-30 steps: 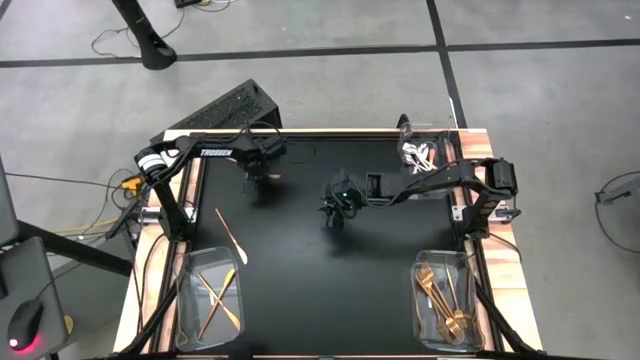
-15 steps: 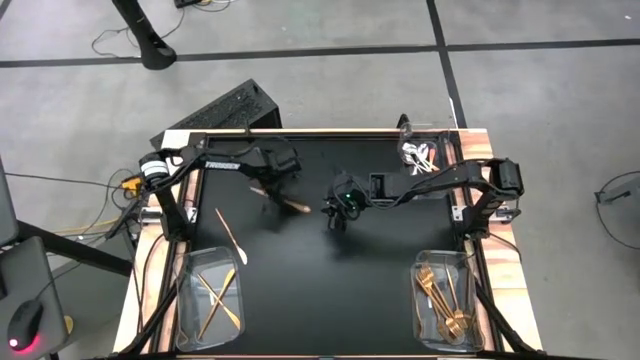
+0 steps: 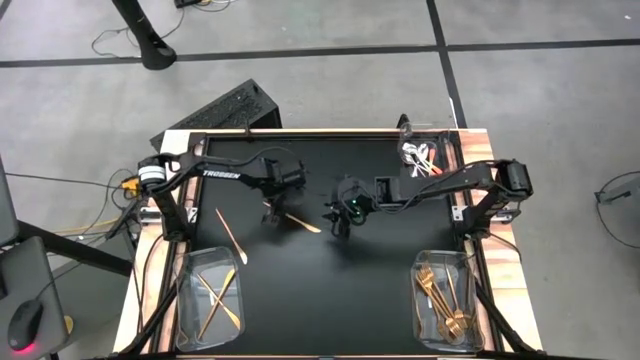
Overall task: Sort silverware by color (type)
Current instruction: Put the gold table knife into the bottom left transparent bin
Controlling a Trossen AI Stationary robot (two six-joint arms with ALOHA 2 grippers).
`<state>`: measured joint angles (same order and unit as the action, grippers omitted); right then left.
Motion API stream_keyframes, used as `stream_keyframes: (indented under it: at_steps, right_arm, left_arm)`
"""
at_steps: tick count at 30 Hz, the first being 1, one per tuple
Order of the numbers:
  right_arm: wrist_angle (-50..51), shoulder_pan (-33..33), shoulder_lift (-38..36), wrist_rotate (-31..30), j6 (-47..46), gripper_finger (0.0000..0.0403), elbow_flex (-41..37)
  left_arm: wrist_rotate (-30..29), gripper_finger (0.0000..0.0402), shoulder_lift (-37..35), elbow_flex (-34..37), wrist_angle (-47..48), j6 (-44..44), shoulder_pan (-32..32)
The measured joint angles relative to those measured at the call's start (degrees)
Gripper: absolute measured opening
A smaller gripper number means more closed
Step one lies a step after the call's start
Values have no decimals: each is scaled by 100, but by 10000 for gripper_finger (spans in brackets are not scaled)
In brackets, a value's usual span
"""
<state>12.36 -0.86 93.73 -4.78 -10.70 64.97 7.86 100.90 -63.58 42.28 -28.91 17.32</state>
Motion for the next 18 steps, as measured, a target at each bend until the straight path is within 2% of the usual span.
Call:
stream_keyframes:
  at_steps: [5, 9, 12, 18]
  right_arm:
    - [0, 89, 0, -11, 2, 196, 0]
    - [-3, 63, 0, -11, 5, 196, 0]
    - [-3, 14, 0, -19, 4, 196, 0]
    - [-59, -3, 0, -28, 4, 196, 0]
  left_arm:
    - [-77, 186, -16, 616, -542, -53, -86]
    - [-122, 187, -50, 925, -864, -48, -151]
    - [-243, 151, -67, 1066, -1064, 77, -166]
    - [-286, 21, -72, 1177, -1187, 146, -166]
